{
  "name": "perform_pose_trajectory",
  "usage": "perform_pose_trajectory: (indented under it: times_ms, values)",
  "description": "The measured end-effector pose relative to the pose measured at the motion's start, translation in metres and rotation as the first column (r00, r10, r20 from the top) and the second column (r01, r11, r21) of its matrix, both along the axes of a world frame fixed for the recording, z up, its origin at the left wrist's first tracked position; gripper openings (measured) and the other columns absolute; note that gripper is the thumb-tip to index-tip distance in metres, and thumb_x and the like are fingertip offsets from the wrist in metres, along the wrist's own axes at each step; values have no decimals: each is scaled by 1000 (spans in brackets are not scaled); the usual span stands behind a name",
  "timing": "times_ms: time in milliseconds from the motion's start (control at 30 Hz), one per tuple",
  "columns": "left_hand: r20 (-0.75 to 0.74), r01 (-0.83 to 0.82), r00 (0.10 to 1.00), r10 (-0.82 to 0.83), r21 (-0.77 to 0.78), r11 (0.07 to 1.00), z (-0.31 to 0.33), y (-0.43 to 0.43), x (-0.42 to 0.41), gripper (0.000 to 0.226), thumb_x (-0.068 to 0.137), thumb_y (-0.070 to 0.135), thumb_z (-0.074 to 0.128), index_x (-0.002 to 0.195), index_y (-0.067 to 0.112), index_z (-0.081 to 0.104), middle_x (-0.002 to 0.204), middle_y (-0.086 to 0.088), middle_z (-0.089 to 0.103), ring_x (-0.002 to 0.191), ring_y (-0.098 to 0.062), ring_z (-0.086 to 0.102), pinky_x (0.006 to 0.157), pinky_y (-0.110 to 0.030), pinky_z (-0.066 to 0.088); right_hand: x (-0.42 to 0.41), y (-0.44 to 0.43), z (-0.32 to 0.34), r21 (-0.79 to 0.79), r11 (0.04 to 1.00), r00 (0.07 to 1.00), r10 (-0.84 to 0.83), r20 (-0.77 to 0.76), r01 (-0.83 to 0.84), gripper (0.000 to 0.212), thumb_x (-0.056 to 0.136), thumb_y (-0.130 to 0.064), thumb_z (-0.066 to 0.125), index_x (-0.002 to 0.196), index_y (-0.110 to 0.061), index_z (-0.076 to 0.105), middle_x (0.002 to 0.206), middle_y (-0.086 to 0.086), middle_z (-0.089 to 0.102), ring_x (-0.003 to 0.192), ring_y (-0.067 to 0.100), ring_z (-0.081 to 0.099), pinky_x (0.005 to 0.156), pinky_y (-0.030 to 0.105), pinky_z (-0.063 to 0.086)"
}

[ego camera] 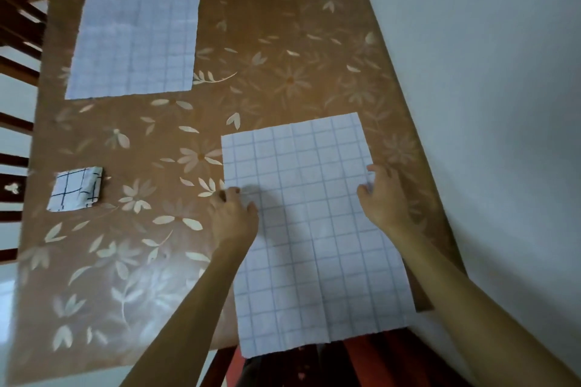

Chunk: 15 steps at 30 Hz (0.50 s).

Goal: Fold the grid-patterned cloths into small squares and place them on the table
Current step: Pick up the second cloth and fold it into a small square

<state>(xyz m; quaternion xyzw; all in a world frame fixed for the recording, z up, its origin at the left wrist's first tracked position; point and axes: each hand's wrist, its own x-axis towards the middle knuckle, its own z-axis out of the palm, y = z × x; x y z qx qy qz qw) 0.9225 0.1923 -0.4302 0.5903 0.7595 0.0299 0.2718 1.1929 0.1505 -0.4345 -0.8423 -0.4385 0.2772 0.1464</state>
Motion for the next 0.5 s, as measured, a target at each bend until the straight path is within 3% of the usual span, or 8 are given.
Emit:
perform_pose_trajectory:
  times_ms: [133,200,267,333,367,433,500]
  values:
    - [57,-88,995,87,1,996,2,7,1,56,90,17,70,139,8,44,136,-26,46,116,-42,53,95,-45,47,-5,12,1,-9,998,995,-65,-77,64,53,91,-25,62,139,-14,44,133,13,53,112,31,61,100,47,52]
    - [119,-157,980,160,-36,987,3,10,-1,68,87,18,75,143,9,38,134,-22,51,114,-41,56,92,-44,47,-2,13,-6,-4,998,997,-61,-56,61,60,87,-38,59,140,-18,39,115,11,64,100,30,67,93,47,56]
    - [183,-204,959,218,-91,975,1,12,-5,73,85,20,78,143,9,35,119,-15,63,112,-38,60,91,-41,46,-1,14,-15,-10,997,996,-74,-53,73,60,86,-44,62,137,-20,40,105,9,68,91,28,70,89,44,59]
    - [233,-269,924,302,-162,949,-4,14,-9,70,84,21,80,139,9,38,103,-8,67,108,-34,63,91,-39,46,-2,16,-11,-50,995,995,-84,-57,82,41,90,-37,67,118,-10,53,91,9,66,81,26,66,77,34,57]
    - [244,-289,912,331,-191,938,-5,14,-11,66,83,22,81,135,8,43,99,-7,67,106,-34,64,92,-41,48,-2,17,-9,-77,995,995,-75,-63,70,28,92,-32,67,99,-7,58,77,6,61,70,22,61,66,27,51]
    - [257,-260,916,307,-200,945,-6,12,-15,47,80,19,82,118,3,59,82,-7,64,99,-39,67,89,-45,52,0,14,-13,-96,995,996,-48,-78,40,35,94,-26,66,67,-10,51,58,1,48,53,14,49,52,20,35]
    - [267,-208,931,247,-167,964,-4,10,-18,25,79,14,81,94,1,66,71,-12,59,91,-42,67,83,-45,54,1,8,-14,-93,995,995,-31,-90,22,38,95,-25,65,62,-13,50,55,0,47,51,12,47,50,19,33]
